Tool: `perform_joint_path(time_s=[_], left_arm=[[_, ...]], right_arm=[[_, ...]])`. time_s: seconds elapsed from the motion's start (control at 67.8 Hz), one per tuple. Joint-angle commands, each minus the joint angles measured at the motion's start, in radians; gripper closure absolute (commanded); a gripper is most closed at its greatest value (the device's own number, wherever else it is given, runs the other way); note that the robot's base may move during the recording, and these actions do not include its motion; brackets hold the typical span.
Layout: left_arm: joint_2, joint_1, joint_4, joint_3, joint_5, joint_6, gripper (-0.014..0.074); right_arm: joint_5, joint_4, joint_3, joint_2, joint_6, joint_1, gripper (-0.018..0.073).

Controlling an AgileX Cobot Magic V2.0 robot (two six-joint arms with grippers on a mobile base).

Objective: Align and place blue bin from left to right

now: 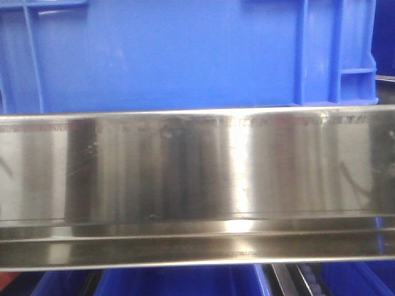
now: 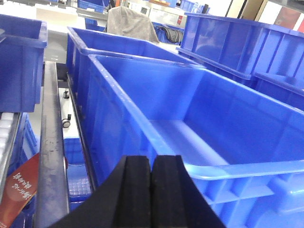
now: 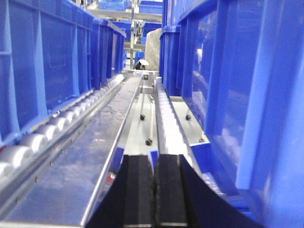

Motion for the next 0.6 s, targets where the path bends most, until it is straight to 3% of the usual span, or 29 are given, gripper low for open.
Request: perform_joint_path(time_s=[0.0,0.162,0.383,0.59], left_arm=[[-0.004,-0.005,0.003,0.002,-0.016,0.001,0.0707],[-0.004,-0.005,0.003,0.002,-0.016,0.001,0.0707],[-0.004,-0.005,0.003,0.002,-0.016,0.001,0.0707],[-0.004,-0.005,0.003,0.002,-0.016,0.001,0.0707]], right_arm=[[-0.023,0.003,0.002,-0.007,0.009,0.024,0.0722],[-0.031,0.003,0.002,-0.007,0.009,0.049,0.0722],[-0.100,0.003,0.002,-0.007,0.009,-0.025,0.0722],[-0.064,0.003,0.002,-0.007,0.009,-0.028,0.0722]])
